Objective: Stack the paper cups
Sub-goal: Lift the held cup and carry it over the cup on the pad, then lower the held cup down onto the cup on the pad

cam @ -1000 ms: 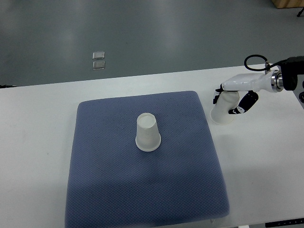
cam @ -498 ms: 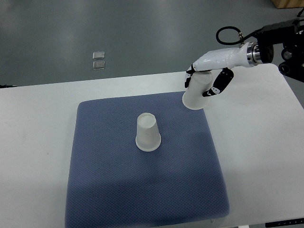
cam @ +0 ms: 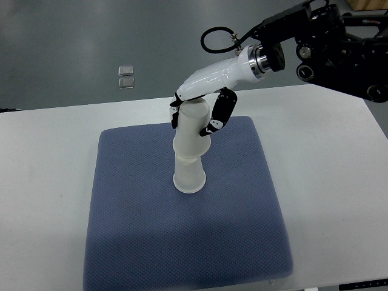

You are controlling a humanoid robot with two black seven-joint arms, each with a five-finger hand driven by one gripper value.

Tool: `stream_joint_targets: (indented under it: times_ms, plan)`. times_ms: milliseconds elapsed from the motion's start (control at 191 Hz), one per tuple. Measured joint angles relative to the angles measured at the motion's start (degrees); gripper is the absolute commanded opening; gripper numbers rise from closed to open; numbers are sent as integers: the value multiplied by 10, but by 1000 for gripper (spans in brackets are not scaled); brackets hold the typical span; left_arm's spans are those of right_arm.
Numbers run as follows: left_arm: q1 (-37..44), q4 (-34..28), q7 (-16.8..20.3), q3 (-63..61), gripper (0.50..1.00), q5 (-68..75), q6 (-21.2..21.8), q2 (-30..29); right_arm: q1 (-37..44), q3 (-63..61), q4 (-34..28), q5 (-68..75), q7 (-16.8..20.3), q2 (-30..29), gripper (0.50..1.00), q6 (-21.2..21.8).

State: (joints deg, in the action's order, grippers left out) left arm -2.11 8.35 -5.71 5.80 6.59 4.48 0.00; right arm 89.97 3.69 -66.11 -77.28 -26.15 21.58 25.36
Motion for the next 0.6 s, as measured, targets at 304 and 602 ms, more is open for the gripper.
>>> stream_joint_targets:
  times_ms: [304, 602]
  plan:
    - [0, 0, 0, 0, 1000, 0, 0, 0, -16, 1, 22, -8, 6, -30, 670, -5]
    - [0, 0, 0, 0, 1000, 0, 0, 0, -32, 3, 31, -16, 6, -35, 670, -7]
